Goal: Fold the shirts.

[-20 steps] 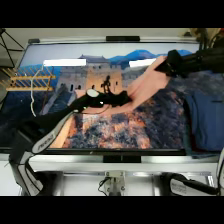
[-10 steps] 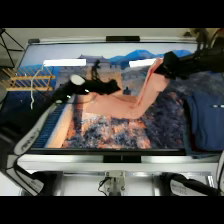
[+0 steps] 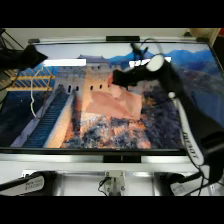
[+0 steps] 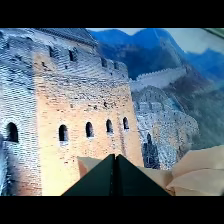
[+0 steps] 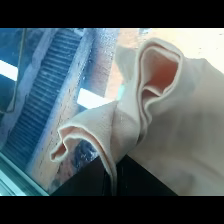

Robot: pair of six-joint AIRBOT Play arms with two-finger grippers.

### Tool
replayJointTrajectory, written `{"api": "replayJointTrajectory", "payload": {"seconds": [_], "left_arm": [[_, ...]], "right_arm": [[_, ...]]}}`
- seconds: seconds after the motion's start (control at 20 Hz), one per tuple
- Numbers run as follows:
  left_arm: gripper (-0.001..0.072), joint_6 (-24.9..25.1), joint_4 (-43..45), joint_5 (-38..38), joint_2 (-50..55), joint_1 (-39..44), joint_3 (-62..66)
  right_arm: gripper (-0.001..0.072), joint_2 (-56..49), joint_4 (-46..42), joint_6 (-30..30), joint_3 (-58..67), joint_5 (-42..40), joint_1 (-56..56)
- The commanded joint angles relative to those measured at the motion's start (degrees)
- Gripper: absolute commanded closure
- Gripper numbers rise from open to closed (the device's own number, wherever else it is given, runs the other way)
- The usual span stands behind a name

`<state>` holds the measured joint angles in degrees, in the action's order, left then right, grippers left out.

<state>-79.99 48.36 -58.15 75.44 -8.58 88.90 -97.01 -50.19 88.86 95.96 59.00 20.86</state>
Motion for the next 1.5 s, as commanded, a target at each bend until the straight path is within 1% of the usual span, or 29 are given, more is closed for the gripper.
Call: {"api": "replayJointTrajectory", "payload": {"seconds": [0.0, 0.05, 0.1, 0.15, 0.25, 0.3, 0.35, 0.4, 0.45, 0.5, 0.55, 0.6, 0.65, 0.7, 0.75, 0.9, 0.95, 1.1, 1.2, 1.25, 1.3, 1.35, 1.4, 1.45], "left_arm": [[0.0667, -0.15, 1.44, -6.01, -6.27, -6.88, -0.02], [0.0667, 0.57, 1.44, -6.67, -6.93, -7.06, -0.02], [0.0667, 1.22, 1.44, -7.15, -7.28, -6.93, -0.02], [0.0667, 1.27, 1.44, -7.39, -7.3, -6.73, -0.02], [0.0666, 1.29, 1.44, -7.5, -7.08, -6.4, -0.04], [0.0666, 1.31, 1.44, -7.5, -7.06, -6.4, -0.04], [0.0666, 1.57, 1.44, -7.48, -7.08, -6.4, -0.04], [0.0666, 2.01, 1.44, -7.5, -7.08, -6.4, -0.04], [0.0666, 2.36, 1.44, -7.5, -7.08, -6.4, -0.04], [0.0666, 2.36, 1.44, -7.5, -7.08, -6.4, -0.04], [0.0666, 2.36, 1.44, -7.5, -7.08, -6.4, -0.04], [0.0666, 2.38, 1.44, -7.5, -7.06, -6.4, -0.04], [0.0666, 2.45, 1.44, -7.5, -7.06, -6.4, -0.04], [0.0666, 3.06, 1.44, -7.5, -7.02, -6.38, -0.04], [0.0666, 3.08, 1.44, -7.48, -6.95, -6.38, -0.04], [0.0666, 3.91, 1.42, -7.48, -6.95, -6.4, -0.04], [0.0666, 4.15, 1.42, -7.48, -6.95, -6.4, -0.04], [0.0666, 4.07, 1.4, -7.48, -6.95, -6.38, -0.04], [0.0665, 4.07, 1.4, -7.48, -6.95, -6.38, -0.04], [0.0665, 4.02, 1.38, -7.5, -6.95, -6.38, -0.04], [0.0666, 3.63, 1.4, -7.5, -6.95, -6.4, -0.04], [0.0666, 3.63, 1.4, -7.5, -6.95, -6.4, -0.04], [0.0665, 3.63, 1.4, -7.5, -6.95, -6.4, -0.04], [0.0666, 3.63, 1.4, -7.5, -6.95, -6.38, -0.04]], "right_arm": [[0.065, -9.01, 5.51, 0.37, 0.02, -11.26, 6.8], [0.0597, -11.02, 8.09, 0.92, 0.04, -12.41, 7.63], [0.0296, -12.81, 11.45, 0.85, 0.02, -12.96, 8.26], [0.0116, -13.77, 14.25, 0.02, 0.02, -12.87, 8.24], [0.0115, -12.98, 15.04, -2.01, 0.04, -10.25, 6.82], [0.0115, -11.65, 13.46, -2.51, 0.04, -7.63, 5.03], [0.0115, -9.77, 9.68, -2.4, 0.04, -4.31, 2.58], [0.0115, -7.87, 4.02, -1.51, 0.04, -0.7, -0.04], [0.0115, -5.68, -5.01, 1.44, 0.02, 4.07, -3.08], [0.0115, -3.93, -16.22, 4.9, 0.02, 10.19, -6.03], [0.0115, -3.1, -25.7, 6.84, 0.02, 16.76, -8.7], [0.005, -3.23, -30.8, 6.91, -0.22, 23.08, -11.47], [0.0028, -3.58, -29.35, 6.75, -1.46, 25.49, -13.77], [0.0028, -4.0, -24.28, 6.25, -3.48, 24.7, -15.37], [0.0028, -4.76, -19.56, 5.4, -5.46, 22.08, -16.17], [0.0028, -8.24, -15.45, 4.98, -6.58, 16.9, -15.87], [0.0028, -9.42, -12.68, 4.9, -6.58, 15.26, -15.87], [0.0029, -12.61, -5.46, 4.02, -6.58, 14.75, -15.87], [0.0031, -13.64, -1.4, 2.34, -6.58, 15.19, -15.39], [0.0131, -13.64, -0.09, 0.42, -6.58, 15.08, -14.97], [0.0324, -13.62, 0.87, -1.4, -6.43, 14.82, -14.69], [0.0587, -13.57, 1.57, -2.84, -5.97, 14.47, -14.69], [0.0644, -13.55, 2.62, -4.24, -4.79, 14.62, -14.99], [0.0645, -13.22, 3.87, -6.03, -3.17, 15.06, -15.54]]}}
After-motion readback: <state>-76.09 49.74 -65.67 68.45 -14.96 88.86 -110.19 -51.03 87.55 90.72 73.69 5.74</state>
